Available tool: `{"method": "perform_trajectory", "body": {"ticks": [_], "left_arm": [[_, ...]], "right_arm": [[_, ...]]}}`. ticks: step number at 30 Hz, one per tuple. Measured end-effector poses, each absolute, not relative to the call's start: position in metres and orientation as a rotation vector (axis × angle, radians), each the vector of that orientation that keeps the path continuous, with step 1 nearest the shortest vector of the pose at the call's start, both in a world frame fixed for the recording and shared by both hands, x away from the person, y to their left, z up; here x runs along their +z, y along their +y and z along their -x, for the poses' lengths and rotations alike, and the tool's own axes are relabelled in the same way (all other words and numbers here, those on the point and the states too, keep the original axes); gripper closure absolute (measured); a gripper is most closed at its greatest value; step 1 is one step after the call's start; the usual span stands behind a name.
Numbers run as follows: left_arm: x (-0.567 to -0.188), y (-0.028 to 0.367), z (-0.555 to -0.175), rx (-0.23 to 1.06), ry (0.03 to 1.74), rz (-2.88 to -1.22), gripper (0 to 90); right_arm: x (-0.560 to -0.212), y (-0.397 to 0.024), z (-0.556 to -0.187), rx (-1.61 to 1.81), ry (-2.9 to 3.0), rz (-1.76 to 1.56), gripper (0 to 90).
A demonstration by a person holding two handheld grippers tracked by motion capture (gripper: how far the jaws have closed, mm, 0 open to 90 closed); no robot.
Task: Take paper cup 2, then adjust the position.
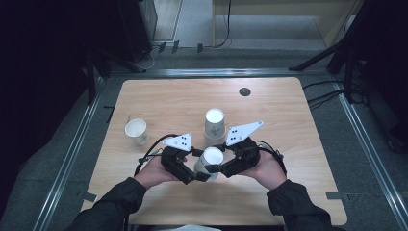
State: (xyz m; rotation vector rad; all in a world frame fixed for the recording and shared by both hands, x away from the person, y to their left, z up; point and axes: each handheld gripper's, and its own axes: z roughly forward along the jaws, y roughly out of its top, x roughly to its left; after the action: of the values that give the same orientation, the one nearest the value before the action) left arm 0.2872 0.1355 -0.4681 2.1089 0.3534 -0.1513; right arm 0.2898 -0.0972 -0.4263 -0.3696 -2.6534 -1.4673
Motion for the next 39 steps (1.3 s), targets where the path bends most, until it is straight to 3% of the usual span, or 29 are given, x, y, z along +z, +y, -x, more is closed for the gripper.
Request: {"method": "perform_trajectory", "body": {"ticks": [14,17,20,22,39], "left_arm": [[-0.464,0.137,-0.281,-0.102,0.288,-2.107,29.2],[-0.464,0.138,-0.281,-0.111,0.29,-2.109,29.7],[-0.463,0.14,-0.283,-0.11,0.299,-2.108,29.8],[-0.462,0.143,-0.285,-0.116,0.321,-2.106,29.8],[-0.455,0.151,-0.287,-0.064,0.331,-2.288,29.5]], "right_arm": [[-0.427,-0.096,-0.292,-1.468,-2.613,0.382,35.4],[-0.427,-0.095,-0.292,-1.473,-2.611,0.369,34.0],[-0.428,-0.094,-0.294,-1.47,-2.596,0.38,24.1],[-0.43,-0.095,-0.295,-1.462,-2.59,0.388,22.3],[-0.442,-0.104,-0.29,-1.336,-2.761,0.312,24.0]]}}
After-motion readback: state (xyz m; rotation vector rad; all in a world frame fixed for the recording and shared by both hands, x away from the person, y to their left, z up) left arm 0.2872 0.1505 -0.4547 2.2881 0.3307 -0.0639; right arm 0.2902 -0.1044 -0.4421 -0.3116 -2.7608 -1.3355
